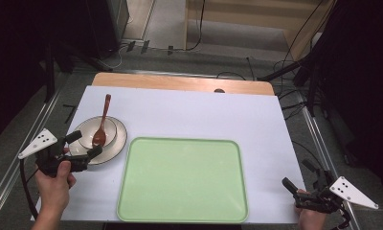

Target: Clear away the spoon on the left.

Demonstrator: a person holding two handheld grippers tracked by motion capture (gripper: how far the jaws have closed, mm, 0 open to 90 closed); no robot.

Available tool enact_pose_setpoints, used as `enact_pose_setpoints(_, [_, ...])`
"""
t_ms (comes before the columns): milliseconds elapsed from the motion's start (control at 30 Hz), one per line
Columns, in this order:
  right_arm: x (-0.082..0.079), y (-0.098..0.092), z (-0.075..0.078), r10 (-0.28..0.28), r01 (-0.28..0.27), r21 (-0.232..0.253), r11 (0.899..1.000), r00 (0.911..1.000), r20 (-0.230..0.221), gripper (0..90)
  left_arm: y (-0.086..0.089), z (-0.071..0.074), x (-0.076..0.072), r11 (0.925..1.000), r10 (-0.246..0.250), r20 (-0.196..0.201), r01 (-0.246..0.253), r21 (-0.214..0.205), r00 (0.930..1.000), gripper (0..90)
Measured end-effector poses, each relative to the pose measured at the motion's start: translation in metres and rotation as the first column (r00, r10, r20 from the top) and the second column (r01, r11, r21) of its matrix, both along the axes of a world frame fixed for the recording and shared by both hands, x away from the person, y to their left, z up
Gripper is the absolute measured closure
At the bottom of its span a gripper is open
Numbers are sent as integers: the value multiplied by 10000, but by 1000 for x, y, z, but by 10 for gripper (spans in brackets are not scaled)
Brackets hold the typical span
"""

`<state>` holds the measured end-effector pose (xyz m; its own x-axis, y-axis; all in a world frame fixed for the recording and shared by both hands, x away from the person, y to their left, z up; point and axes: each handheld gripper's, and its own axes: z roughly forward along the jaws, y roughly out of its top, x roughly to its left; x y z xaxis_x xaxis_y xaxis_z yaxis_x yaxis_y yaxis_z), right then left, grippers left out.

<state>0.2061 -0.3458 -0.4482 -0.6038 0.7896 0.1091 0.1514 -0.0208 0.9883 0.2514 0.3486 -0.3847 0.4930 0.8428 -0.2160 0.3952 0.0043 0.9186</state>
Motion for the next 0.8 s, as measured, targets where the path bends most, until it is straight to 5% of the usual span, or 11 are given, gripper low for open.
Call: enact_pose_setpoints(800, [7, 13, 3, -20, 22, -175, 9998, 10000, 87, 0, -9, 19, 48, 9995, 169, -58, -167, 255, 9998, 29])
